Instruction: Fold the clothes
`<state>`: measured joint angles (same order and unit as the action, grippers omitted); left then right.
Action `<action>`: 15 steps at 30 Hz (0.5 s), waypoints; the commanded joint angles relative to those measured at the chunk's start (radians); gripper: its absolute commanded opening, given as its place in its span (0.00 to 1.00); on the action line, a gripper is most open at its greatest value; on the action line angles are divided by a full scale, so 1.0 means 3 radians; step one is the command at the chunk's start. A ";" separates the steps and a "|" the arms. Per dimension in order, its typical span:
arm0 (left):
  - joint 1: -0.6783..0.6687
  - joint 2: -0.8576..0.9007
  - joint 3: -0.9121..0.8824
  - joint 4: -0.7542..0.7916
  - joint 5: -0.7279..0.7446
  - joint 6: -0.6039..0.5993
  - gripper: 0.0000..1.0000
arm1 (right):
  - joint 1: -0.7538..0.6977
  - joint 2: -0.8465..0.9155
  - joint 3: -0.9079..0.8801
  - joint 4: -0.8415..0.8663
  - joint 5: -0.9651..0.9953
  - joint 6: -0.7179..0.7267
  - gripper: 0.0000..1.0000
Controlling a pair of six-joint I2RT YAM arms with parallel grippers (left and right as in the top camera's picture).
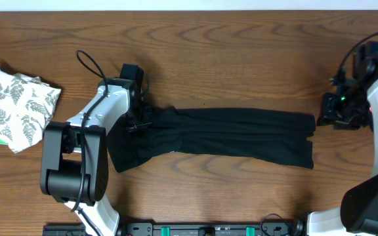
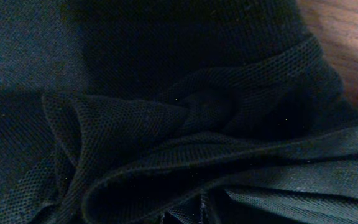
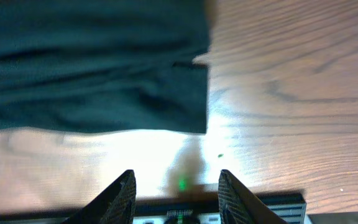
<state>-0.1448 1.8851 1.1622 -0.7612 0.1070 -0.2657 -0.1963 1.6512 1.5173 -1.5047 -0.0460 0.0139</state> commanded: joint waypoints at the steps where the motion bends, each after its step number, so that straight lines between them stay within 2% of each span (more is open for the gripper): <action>1: 0.0074 0.0207 -0.0106 -0.0039 -0.0295 -0.0008 0.23 | 0.0220 0.0004 -0.0158 -0.0034 -0.0061 -0.0100 0.41; 2: 0.0074 0.0207 -0.0106 -0.0039 -0.0295 -0.0009 0.23 | 0.0299 0.0004 -0.0225 -0.0005 -0.0060 -0.0100 0.42; 4: 0.0074 0.0207 -0.0106 -0.0038 -0.0295 -0.0008 0.32 | 0.0455 0.0004 -0.0378 0.0102 -0.0058 -0.0045 0.42; 5: 0.0074 0.0207 -0.0106 -0.0037 -0.0295 -0.0008 0.38 | 0.0542 0.0004 -0.0481 0.0200 -0.0031 0.0045 0.43; 8: 0.0074 0.0207 -0.0106 -0.0038 -0.0295 -0.0008 0.46 | 0.0679 0.0004 -0.0713 0.0484 0.0117 0.0380 0.44; 10: 0.0074 0.0207 -0.0106 -0.0039 -0.0295 -0.0008 0.47 | 0.0722 0.0004 -0.0865 0.0684 0.0268 0.0698 0.43; 15: 0.0074 0.0207 -0.0106 -0.0037 -0.0295 -0.0008 0.48 | 0.0721 0.0004 -0.1086 0.1035 0.0277 0.0899 0.43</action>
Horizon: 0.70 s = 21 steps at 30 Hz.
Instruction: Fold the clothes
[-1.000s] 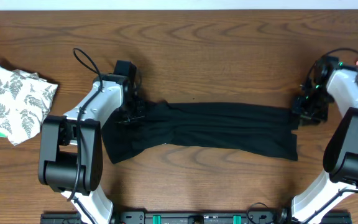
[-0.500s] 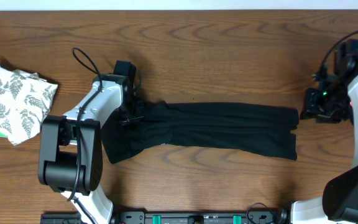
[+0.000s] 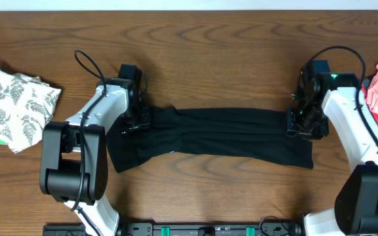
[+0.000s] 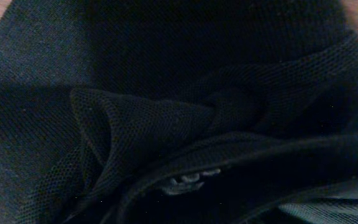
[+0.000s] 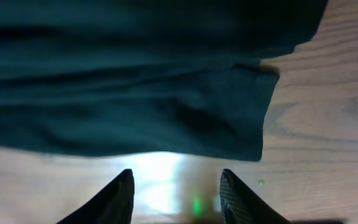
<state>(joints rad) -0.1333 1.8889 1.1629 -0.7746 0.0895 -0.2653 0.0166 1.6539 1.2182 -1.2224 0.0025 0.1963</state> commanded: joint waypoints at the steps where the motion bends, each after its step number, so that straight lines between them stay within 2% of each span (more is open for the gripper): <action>1: 0.0036 0.0195 -0.0108 0.0010 -0.0238 -0.0009 0.48 | 0.0011 -0.0005 -0.0118 0.0139 0.0117 0.0291 0.43; 7: 0.0036 0.0195 -0.0108 0.0041 -0.0238 -0.0009 0.48 | 0.0011 -0.0003 -0.0409 0.0415 0.0116 0.0291 0.44; 14: 0.0036 0.0195 -0.0108 0.0029 -0.0239 -0.0008 0.48 | 0.0011 -0.0003 -0.0971 0.1115 0.0100 0.0290 0.43; 21: 0.0034 0.0195 -0.0108 0.0003 -0.0238 -0.0009 0.48 | 0.0011 -0.0001 -0.1172 0.1442 0.0081 0.0252 0.42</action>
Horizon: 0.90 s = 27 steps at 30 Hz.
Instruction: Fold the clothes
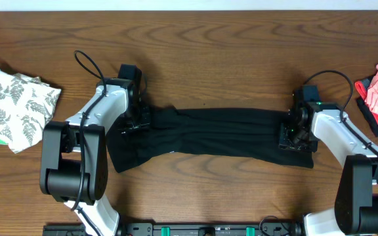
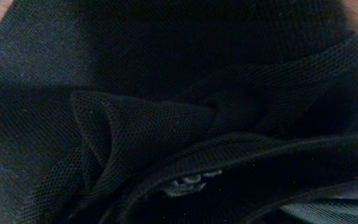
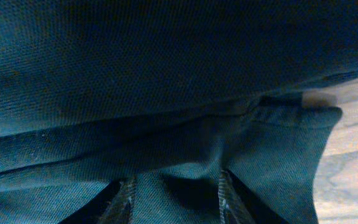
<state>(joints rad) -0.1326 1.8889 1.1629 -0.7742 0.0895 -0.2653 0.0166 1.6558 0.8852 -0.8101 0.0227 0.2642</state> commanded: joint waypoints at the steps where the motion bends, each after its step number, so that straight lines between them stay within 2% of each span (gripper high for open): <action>1: 0.0032 0.0195 -0.0109 -0.0011 -0.0239 -0.0009 0.48 | 0.0011 -0.0005 -0.0088 0.0125 0.0014 0.0025 0.41; 10: 0.0032 0.0195 -0.0108 -0.0084 -0.0239 -0.0009 0.48 | 0.0011 -0.0004 -0.0430 0.1230 0.0088 0.0000 0.47; 17: 0.0032 0.0195 -0.0108 -0.0083 -0.0239 -0.0009 0.48 | 0.0005 -0.0004 -0.0443 0.1495 0.0187 0.0004 0.48; 22: 0.0033 0.0195 -0.0108 -0.0085 -0.0239 -0.0008 0.48 | -0.0006 -0.0102 -0.0295 0.1372 -0.0006 -0.0037 0.52; 27: 0.0033 0.0195 -0.0108 -0.0086 -0.0239 -0.0008 0.48 | -0.0270 -0.0439 0.0052 0.0807 0.0013 0.0343 0.56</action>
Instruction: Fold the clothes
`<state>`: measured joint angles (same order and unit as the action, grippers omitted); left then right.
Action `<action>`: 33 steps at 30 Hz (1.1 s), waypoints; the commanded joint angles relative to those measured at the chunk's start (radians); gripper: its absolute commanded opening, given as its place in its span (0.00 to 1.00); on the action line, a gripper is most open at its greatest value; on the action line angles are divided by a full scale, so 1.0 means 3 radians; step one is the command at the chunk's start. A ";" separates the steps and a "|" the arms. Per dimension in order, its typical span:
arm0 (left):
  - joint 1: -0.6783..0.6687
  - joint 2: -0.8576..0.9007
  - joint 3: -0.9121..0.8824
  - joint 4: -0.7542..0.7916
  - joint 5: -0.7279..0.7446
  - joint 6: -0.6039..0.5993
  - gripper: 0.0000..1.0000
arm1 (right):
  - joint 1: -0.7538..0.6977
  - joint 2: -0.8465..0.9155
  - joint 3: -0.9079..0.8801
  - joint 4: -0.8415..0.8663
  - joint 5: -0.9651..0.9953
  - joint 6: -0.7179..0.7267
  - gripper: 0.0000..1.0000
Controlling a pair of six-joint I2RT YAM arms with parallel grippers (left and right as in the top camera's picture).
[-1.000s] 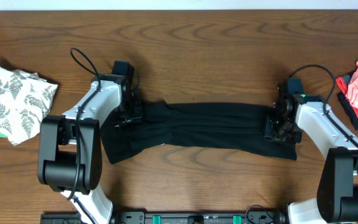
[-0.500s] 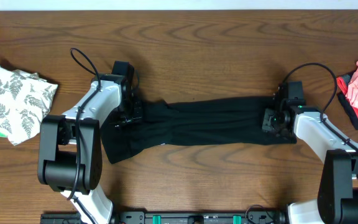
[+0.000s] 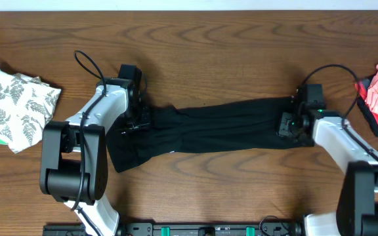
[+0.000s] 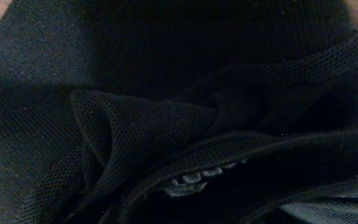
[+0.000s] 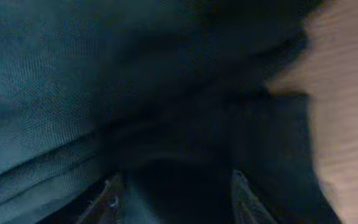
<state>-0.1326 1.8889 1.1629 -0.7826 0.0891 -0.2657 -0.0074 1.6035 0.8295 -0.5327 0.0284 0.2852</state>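
Observation:
A long black garment (image 3: 222, 128) lies stretched left to right across the wooden table (image 3: 209, 46). My left gripper (image 3: 138, 120) sits at its left end, shut on bunched black mesh (image 4: 166, 93); only a sliver of a grey ridged finger pad (image 4: 194, 179) shows between the folds. My right gripper (image 3: 289, 124) is down on the garment's right end. Its fingers (image 5: 112, 193) stand apart with dark cloth (image 5: 73, 74) between and under them. Bare wood (image 5: 347, 124) shows just beyond that end.
A crumpled white cloth with a fern print (image 3: 15, 105) lies at the table's left edge. A pink and red garment lies at the right edge, close behind my right arm.
The garment's right end has shifted toward the far side of the table and its lower right corner has drawn in. My right gripper moved that way with it. The left gripper has stayed put.
My left gripper held the garment's left end throughout. The right gripper was first off the cloth at the table's right edge, open. Then it hovered at the right end, then pressed onto it with fingers apart. Now that end is displaced toward the back.

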 commanded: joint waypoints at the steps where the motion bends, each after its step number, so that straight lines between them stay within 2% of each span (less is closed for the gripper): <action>1: 0.0033 0.0195 -0.0108 -0.0060 -0.0238 -0.0006 0.48 | -0.0295 -0.0340 0.0281 -0.0198 -0.0009 0.0362 0.57; 4: 0.0032 0.0195 -0.0108 -0.0071 -0.0238 -0.0006 0.48 | -0.0640 -0.0544 0.0308 -0.0361 -0.0113 0.0493 0.62; 8: 0.0033 0.0195 -0.0108 -0.0069 -0.0238 -0.0005 0.48 | -0.1063 -0.0605 0.0294 -0.0662 -0.0465 0.0406 0.64; 13: 0.0033 0.0195 -0.0108 -0.0069 -0.0238 -0.0005 0.48 | -0.1263 -0.0563 0.0027 -0.0856 -0.0795 0.0305 0.65; 20: 0.0033 0.0195 -0.0108 -0.0069 -0.0239 -0.0005 0.48 | -0.1278 -0.0546 -0.0529 -0.0334 -0.1357 0.0408 0.65; 33: 0.0033 0.0195 -0.0108 -0.0069 -0.0238 -0.0005 0.48 | -0.1277 -0.0544 -0.0978 0.0389 -0.1279 0.0688 0.68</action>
<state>-0.1326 1.8893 1.1629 -0.7845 0.0891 -0.2657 -0.3813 1.4288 0.5823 -0.4335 -0.3660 0.4412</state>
